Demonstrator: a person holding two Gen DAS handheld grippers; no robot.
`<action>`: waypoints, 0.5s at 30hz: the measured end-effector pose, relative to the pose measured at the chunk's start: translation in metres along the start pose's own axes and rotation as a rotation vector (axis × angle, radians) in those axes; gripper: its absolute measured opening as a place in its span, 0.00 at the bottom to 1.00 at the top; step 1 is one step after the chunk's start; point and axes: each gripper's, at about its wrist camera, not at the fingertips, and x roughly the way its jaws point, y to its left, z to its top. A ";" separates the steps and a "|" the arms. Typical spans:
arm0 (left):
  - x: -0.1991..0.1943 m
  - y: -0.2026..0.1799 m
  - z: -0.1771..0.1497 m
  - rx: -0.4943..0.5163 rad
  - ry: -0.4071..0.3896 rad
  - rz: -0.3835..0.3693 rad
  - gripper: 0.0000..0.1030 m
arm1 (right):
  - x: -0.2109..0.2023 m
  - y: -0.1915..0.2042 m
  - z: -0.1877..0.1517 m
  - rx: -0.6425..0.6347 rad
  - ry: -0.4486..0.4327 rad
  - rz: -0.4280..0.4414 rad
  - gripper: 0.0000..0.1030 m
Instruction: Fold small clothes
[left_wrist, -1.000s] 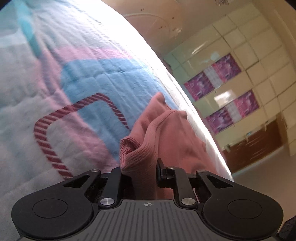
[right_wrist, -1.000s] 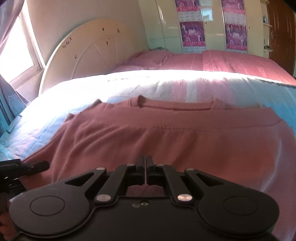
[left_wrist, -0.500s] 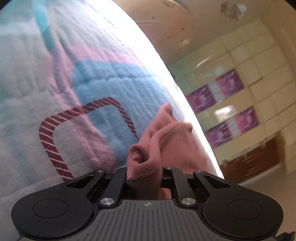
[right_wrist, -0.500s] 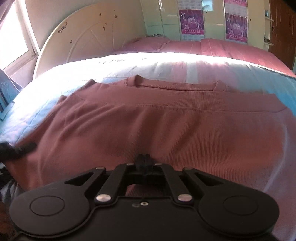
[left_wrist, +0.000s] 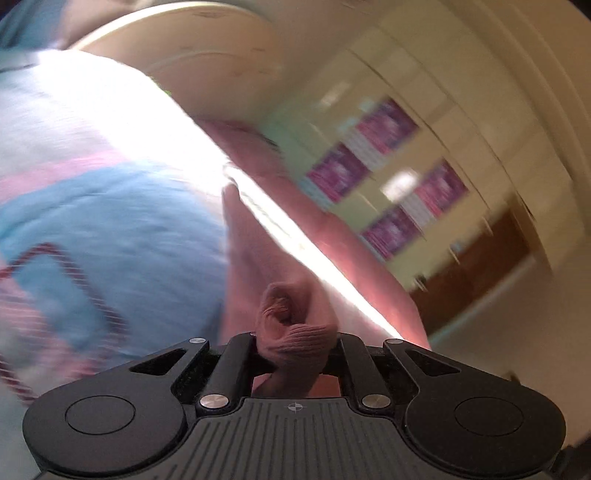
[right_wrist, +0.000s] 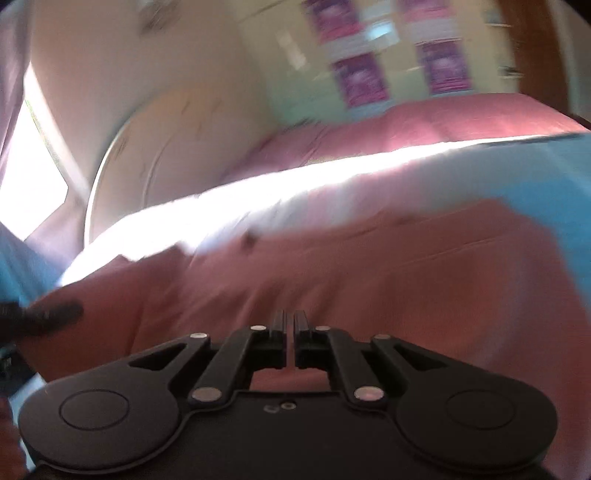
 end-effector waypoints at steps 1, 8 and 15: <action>0.005 -0.021 -0.004 0.039 0.011 -0.016 0.08 | -0.012 -0.015 0.005 0.030 -0.029 -0.011 0.04; 0.041 -0.140 -0.067 0.245 0.178 -0.107 0.08 | -0.082 -0.110 0.027 0.183 -0.118 -0.071 0.07; 0.063 -0.195 -0.143 0.389 0.480 -0.167 0.41 | -0.117 -0.158 0.013 0.282 -0.137 -0.045 0.58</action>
